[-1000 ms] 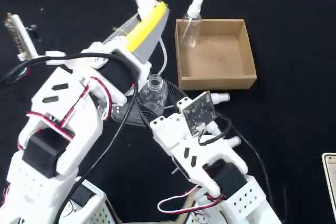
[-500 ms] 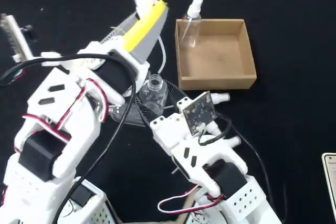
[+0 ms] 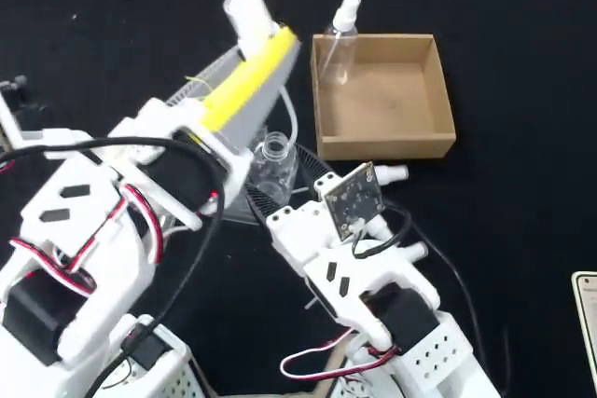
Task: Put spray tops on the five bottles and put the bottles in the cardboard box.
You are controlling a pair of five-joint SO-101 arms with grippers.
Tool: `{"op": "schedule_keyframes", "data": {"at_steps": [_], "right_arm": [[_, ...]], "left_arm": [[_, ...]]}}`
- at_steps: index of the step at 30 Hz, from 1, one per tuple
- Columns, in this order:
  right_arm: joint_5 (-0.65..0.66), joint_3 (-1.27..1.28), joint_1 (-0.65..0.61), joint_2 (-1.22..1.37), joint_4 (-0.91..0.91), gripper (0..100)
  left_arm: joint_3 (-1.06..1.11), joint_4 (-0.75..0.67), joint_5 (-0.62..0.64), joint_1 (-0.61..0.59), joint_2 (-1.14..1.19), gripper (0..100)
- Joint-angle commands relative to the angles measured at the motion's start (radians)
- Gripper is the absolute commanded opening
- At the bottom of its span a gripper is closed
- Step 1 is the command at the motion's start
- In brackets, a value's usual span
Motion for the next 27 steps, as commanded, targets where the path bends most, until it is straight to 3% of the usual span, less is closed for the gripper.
{"op": "schedule_keyframes", "data": {"at_steps": [1,8,23,27], "right_arm": [[-0.002,-0.005,-0.006,-0.004,-0.018,10.6],[-0.002,-0.005,-0.006,-0.008,-0.018,10.6],[-0.002,-0.004,-0.006,-0.012,-0.018,10.6],[-0.002,-0.004,-0.006,-0.012,-0.018,10.6]], "left_arm": [[0.028,-0.048,-0.002,0.010,-0.011,10],[0.111,-0.140,-0.094,0.010,-0.017,10],[0.111,-0.064,-0.094,0.010,-0.023,10],[0.111,-0.041,-0.094,-0.048,-0.021,10]]}}
